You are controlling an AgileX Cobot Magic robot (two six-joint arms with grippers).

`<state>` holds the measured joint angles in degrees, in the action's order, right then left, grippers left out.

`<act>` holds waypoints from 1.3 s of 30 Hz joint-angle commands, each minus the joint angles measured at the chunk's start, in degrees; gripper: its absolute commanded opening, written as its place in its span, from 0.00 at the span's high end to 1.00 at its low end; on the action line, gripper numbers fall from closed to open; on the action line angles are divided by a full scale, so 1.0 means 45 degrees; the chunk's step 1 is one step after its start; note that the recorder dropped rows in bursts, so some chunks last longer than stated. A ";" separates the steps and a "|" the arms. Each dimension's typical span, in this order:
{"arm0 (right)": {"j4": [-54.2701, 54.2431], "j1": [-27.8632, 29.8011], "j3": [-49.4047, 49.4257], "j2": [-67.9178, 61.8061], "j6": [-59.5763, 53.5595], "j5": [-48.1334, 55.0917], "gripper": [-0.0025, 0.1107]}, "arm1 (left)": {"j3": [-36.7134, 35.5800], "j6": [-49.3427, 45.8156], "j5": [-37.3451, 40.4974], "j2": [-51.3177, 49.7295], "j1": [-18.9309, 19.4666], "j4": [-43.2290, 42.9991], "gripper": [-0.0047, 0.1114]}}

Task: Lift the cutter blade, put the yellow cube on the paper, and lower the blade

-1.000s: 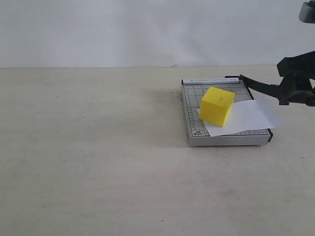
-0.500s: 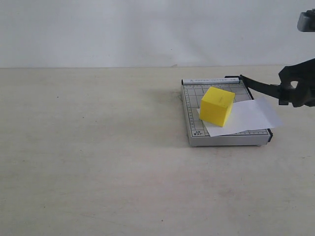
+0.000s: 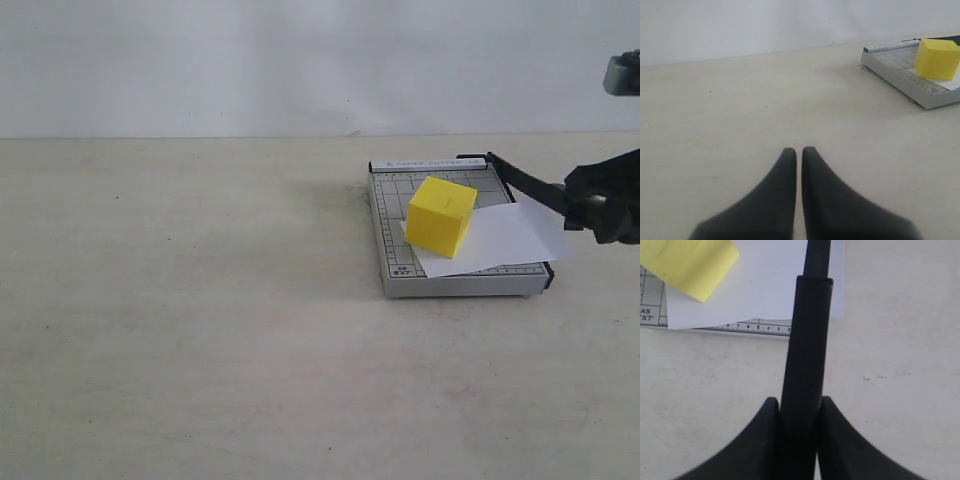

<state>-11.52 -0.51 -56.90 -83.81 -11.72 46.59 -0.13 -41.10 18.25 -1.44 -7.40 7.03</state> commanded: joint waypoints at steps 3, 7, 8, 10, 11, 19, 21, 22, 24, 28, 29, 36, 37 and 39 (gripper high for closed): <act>-0.1035 -0.0016 0.1152 -0.0064 -0.0509 -0.0412 0.98 | 0.0029 0.0148 -0.0200 0.0066 0.0022 -0.0091 0.92; -0.1087 -0.0016 0.1766 -0.0064 -0.0528 -0.0878 0.98 | 0.0029 0.0148 -0.0200 0.0066 0.0022 -0.0091 0.92; -0.1087 -0.0016 0.1959 -0.0064 -0.0528 -0.1041 0.98 | 0.0029 0.0148 -0.0200 0.0066 0.0022 -0.0091 0.92; -0.1087 -0.0016 0.2301 -0.0064 -0.0528 -0.1403 0.98 | 0.0029 0.0148 -0.0200 0.0066 0.0022 -0.0091 0.92; -0.1087 -0.0016 0.2477 -0.0064 -0.0528 -0.1582 0.98 | 0.0029 0.0148 -0.0228 0.0066 0.0022 -0.0091 0.92; -0.1267 -0.0016 0.3248 -0.0064 -0.0528 -0.2418 0.98 | 0.0029 0.0148 -0.0201 0.0066 0.0022 -0.0091 0.92; -0.1267 -0.0016 0.3426 -0.0064 -0.0560 -0.2576 0.98 | 0.0029 0.0148 -0.0201 0.0066 0.0022 -0.0091 0.92; -0.1267 -0.0016 0.3498 -0.0095 -0.0560 -0.2669 0.98 | 0.0029 0.0148 -0.0201 0.0066 0.0022 -0.0091 0.92; -0.1267 -0.0016 0.3602 -0.0213 -0.0617 -0.2673 0.98 | 0.0029 0.0148 -0.0201 0.0066 0.0022 -0.0091 0.92; -0.1267 -0.0016 0.3624 -0.0638 -0.0617 -0.2536 0.98 | 0.0029 0.0148 -0.0201 0.0066 0.0022 -0.0091 0.92; -0.1291 -0.0016 0.3624 -0.0737 -0.0617 -0.2561 0.98 | 0.0029 0.0148 -0.0201 0.0066 0.0022 -0.0091 0.92; -0.1317 -0.0016 0.3624 -0.1151 -0.0754 -0.2820 0.98 | 0.0029 0.0148 -0.0201 0.0066 0.0022 -0.0091 0.92; -0.1317 -0.0016 0.3624 -0.1208 -0.0754 -0.2843 0.98 | 0.0029 0.0148 -0.0201 0.0066 0.0022 -0.0091 0.92; -0.1317 -0.0016 0.3624 -0.1353 -0.0764 -0.2864 0.98 | 0.0029 0.0148 -0.0201 0.0066 0.0022 -0.0091 0.92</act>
<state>-16.84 -0.51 -41.77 -87.94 -14.90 30.11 -0.13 -41.10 18.03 -1.44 -7.40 6.92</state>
